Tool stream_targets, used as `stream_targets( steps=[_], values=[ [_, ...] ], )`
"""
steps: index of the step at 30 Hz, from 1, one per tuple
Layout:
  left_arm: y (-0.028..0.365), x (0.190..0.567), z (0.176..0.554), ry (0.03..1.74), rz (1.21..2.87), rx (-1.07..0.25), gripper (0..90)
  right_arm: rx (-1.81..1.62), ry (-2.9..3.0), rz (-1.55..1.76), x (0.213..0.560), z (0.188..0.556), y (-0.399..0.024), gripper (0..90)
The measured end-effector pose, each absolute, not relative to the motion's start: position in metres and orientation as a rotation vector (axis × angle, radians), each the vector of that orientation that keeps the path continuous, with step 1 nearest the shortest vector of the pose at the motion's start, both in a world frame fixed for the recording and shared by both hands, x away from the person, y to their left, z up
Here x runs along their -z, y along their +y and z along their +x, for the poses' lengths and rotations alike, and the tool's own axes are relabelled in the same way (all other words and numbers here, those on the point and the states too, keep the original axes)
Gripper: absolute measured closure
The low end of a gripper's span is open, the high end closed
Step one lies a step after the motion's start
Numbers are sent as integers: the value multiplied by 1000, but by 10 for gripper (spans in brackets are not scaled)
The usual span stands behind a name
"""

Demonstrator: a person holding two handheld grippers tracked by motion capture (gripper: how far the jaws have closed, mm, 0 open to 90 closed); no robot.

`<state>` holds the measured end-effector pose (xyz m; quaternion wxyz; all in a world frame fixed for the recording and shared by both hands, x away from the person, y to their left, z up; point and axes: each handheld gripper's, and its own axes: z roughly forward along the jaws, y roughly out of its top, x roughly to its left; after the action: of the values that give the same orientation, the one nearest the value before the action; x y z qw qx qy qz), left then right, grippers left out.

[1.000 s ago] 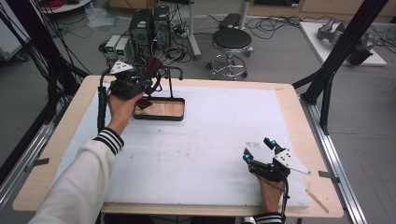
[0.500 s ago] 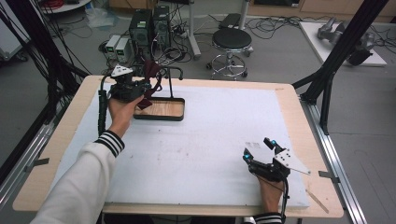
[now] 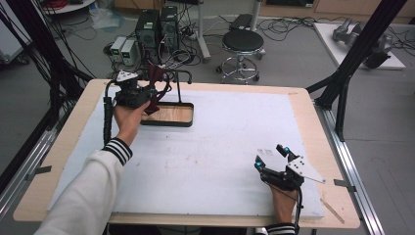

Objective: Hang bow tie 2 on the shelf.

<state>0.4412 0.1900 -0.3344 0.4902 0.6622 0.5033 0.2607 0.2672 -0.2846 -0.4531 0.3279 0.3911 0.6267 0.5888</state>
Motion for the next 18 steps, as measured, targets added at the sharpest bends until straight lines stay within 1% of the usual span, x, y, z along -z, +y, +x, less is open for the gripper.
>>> stream_targets(
  steps=[18],
  values=[
    [191,347,443,1287,1649,-604,772,-1541,1641,1019,453,267,-284,105]
  ],
)
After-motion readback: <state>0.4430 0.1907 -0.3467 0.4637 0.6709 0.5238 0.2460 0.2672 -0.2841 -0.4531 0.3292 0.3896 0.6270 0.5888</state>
